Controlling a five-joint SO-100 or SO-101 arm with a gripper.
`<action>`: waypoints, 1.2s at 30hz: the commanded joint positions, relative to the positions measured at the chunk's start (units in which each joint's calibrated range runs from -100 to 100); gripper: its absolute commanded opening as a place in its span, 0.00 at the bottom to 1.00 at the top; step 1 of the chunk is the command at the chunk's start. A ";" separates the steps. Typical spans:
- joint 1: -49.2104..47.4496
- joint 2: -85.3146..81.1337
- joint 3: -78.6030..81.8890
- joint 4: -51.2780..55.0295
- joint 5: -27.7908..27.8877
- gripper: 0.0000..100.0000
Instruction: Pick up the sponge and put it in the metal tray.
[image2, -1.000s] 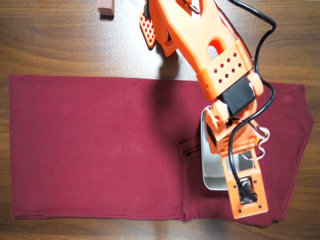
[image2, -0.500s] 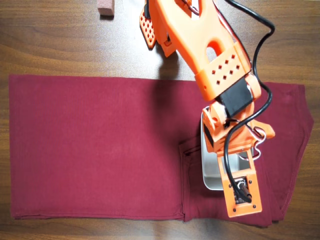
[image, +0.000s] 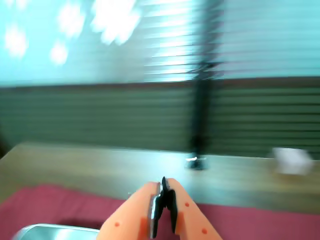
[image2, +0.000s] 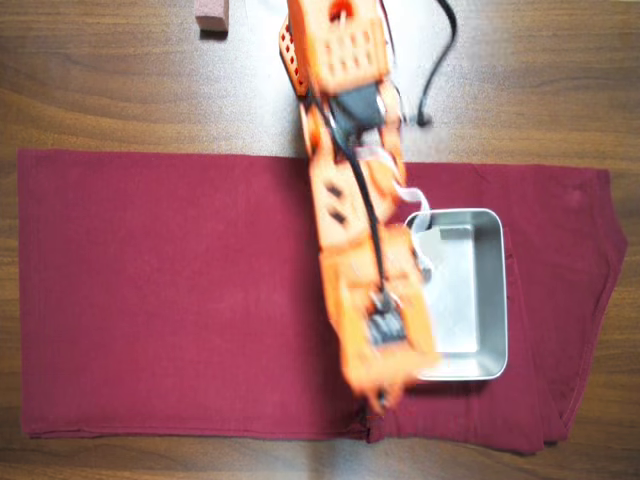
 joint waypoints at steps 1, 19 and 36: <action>5.99 -18.55 13.47 1.04 -0.34 0.00; 15.49 -41.54 31.58 43.91 -2.39 0.00; 15.68 -41.54 31.58 83.29 -0.44 0.00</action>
